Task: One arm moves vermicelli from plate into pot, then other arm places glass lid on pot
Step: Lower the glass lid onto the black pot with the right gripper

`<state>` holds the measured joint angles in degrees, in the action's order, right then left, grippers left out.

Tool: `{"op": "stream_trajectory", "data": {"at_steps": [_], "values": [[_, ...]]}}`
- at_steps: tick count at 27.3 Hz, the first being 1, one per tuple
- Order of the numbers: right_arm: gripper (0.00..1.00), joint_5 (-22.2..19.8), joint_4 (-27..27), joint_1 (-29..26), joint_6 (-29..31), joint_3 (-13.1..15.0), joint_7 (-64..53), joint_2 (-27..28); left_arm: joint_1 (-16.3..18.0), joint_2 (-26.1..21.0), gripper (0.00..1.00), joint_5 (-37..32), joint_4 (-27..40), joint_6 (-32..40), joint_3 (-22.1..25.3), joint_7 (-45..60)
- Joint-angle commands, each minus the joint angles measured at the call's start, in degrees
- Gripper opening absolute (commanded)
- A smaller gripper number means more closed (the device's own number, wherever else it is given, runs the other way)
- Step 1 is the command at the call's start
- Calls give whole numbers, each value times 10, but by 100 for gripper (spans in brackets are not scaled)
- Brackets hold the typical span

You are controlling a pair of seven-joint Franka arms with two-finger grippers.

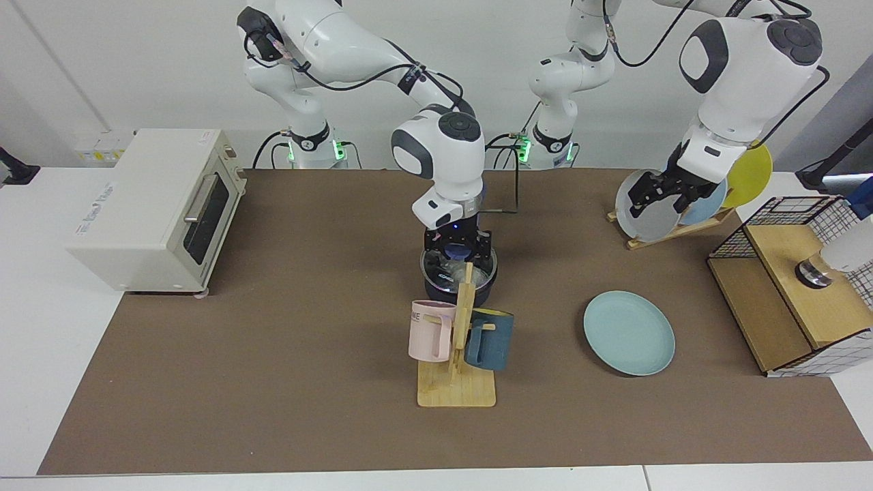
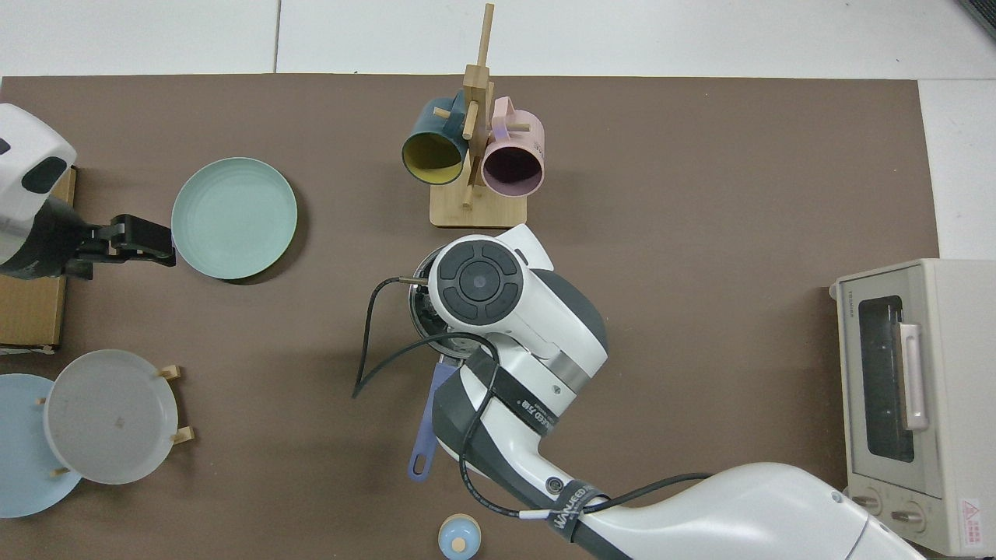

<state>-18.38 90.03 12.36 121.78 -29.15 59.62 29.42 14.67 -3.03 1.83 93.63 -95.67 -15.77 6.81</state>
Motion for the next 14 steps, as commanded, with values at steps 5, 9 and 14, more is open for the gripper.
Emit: {"op": "stream_trajectory", "data": {"at_steps": [5, 9, 14], "values": [[0, -13, -31, -2, -12, -9, 16, 14, 7, 29, 100, 6, 16, -4, 8, 0], [0, -17, -71, 11, -53, -11, 16, 35, 5, 29, 100, 6, 13, -4, 4, 0], [0, -32, -105, 21, -96, -11, 17, 53, 1, 29, 100, 6, 13, -4, 2, 0]]}}
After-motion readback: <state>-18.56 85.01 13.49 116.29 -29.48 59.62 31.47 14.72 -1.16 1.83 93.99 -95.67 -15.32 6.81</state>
